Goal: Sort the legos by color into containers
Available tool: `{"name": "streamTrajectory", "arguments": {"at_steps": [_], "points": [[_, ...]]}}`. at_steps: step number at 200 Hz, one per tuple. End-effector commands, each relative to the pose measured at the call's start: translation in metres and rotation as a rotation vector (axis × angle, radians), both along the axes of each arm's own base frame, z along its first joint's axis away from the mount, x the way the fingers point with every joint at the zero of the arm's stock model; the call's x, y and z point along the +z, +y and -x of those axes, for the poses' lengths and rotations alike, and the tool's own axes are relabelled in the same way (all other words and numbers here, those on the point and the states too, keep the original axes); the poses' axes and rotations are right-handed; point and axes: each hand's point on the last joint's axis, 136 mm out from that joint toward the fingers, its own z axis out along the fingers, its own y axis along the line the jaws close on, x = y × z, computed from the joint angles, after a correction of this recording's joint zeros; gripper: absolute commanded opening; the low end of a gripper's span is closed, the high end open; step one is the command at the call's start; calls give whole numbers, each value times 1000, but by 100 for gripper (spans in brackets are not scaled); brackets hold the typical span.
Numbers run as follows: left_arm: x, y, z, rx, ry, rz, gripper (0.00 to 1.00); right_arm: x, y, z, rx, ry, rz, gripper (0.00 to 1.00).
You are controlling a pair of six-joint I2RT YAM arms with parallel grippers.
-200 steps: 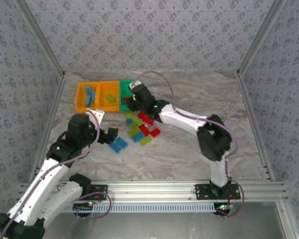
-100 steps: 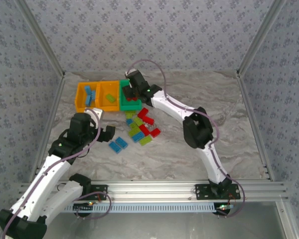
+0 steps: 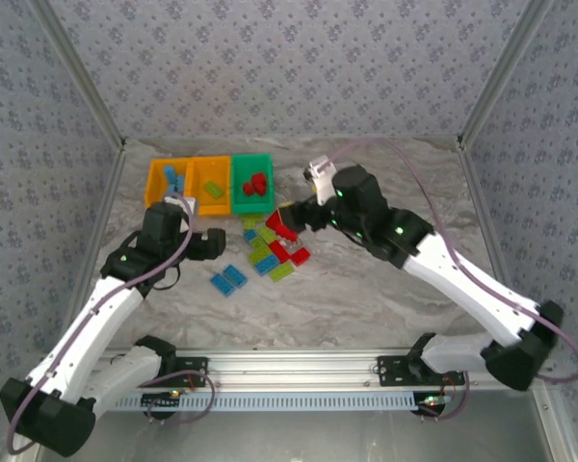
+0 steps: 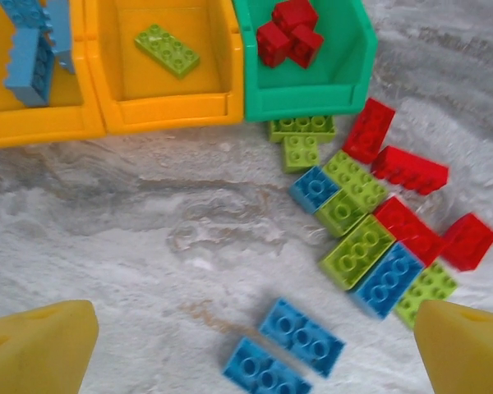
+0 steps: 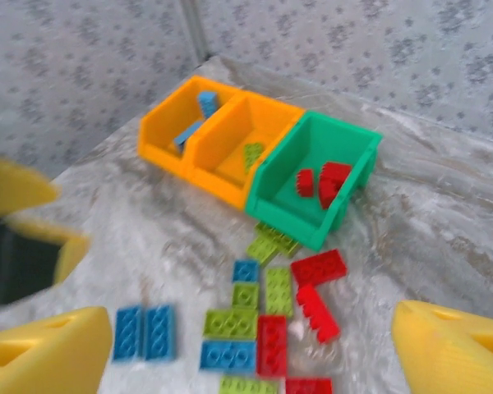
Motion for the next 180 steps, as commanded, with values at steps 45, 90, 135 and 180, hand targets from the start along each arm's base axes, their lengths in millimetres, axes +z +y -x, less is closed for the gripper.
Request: {"name": "streamTrajectory", "arguments": {"at_steps": [45,90,135,180], "points": [[-49,-55,-64,16,130,7,90,-57,-55,85,42,183,68,100],[-98,-79,-111,-21,173,-61,79,-52,-75,91,-9,160,36,100],[-136,-90,-144,-6,209,-82,69,-48,-75,89,-14,155,60,100],[-163,-92,-149,-8,255,-96,51,-50,-81,88,-46,159,68,100]]}}
